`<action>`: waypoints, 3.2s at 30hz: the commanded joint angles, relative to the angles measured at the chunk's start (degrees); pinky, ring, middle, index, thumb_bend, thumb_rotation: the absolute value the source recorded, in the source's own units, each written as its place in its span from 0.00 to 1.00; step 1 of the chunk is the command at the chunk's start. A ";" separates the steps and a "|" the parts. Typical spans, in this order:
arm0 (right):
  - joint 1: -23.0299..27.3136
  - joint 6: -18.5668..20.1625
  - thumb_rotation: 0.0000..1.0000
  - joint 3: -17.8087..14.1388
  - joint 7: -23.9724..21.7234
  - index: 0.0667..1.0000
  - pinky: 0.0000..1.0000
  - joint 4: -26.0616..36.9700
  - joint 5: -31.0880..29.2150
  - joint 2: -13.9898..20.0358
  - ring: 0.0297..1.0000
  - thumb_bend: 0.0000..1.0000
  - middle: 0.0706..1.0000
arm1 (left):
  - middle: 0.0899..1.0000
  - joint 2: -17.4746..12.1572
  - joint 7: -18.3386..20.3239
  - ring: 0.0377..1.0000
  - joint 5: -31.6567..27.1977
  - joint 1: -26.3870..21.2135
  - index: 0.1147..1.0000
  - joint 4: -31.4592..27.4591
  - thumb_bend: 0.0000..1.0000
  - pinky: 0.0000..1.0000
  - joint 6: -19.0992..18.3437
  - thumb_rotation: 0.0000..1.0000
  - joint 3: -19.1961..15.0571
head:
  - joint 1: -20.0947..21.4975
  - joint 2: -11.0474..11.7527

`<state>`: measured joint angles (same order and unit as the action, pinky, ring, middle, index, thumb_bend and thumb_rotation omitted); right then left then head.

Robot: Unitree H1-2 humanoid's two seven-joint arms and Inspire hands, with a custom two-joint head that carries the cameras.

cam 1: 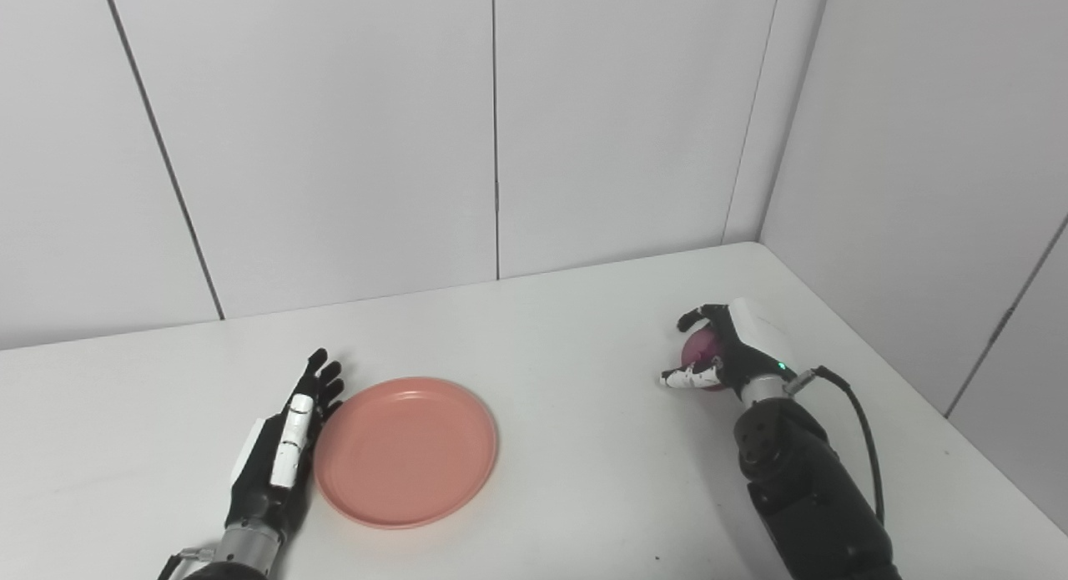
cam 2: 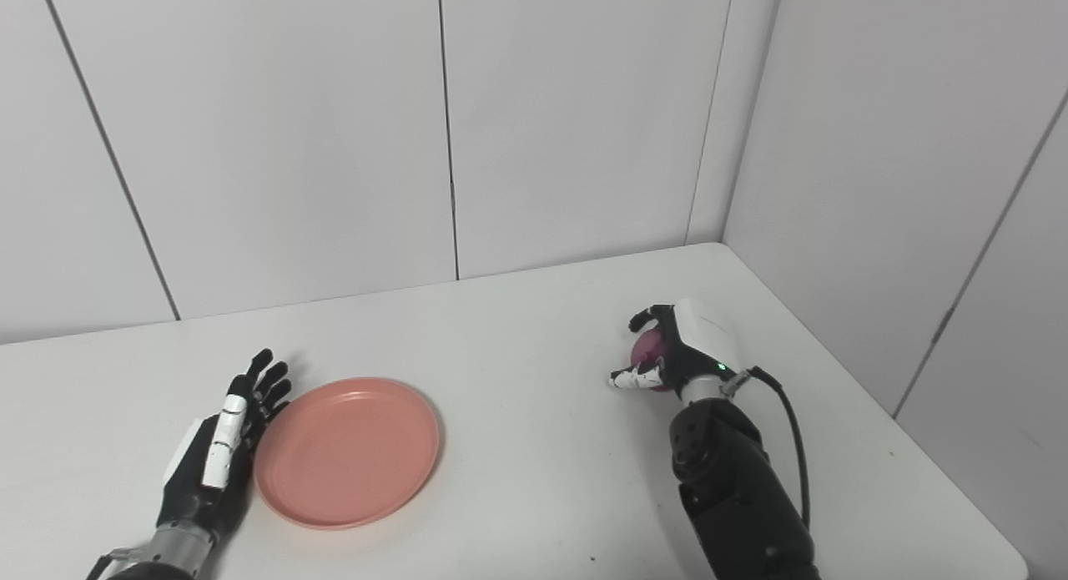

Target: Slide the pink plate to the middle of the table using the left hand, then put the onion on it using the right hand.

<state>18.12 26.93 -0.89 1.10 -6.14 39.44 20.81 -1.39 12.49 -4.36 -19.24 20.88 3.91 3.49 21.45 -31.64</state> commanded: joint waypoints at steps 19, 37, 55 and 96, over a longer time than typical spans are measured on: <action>0.92 -11.85 0.00 -0.81 11.59 0.51 0.27 7.12 -6.93 -2.64 0.34 0.50 0.44 | 0.97 0.86 -0.97 0.97 1.12 -2.19 0.98 -0.82 0.66 0.96 1.12 1.00 0.65 | -1.95 0.59; 3.88 -16.97 0.00 6.82 8.22 0.47 0.14 6.23 -10.71 -8.37 0.35 0.51 0.42 | 0.97 1.87 -2.29 0.97 2.22 -2.02 0.97 -0.53 0.64 0.96 1.80 1.00 1.53 | -4.70 0.79; 7.99 -21.31 0.00 15.40 6.66 0.44 0.12 0.37 -10.35 -14.95 0.39 0.51 0.46 | 0.97 3.44 -3.32 0.97 2.85 -1.85 0.97 -1.29 0.62 0.96 1.31 1.00 2.20 | -9.73 0.57; 6.33 -29.19 0.00 21.86 4.56 0.50 0.27 -8.36 -6.77 -16.80 0.35 0.51 0.43 | 0.98 4.86 -4.54 0.98 2.93 -2.48 0.97 -1.85 0.60 0.97 1.26 1.00 1.79 | -12.63 -0.06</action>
<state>22.95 0.31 21.19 5.06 -15.83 32.45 4.05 3.02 8.45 -1.85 -19.24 20.81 4.26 5.35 8.88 -31.64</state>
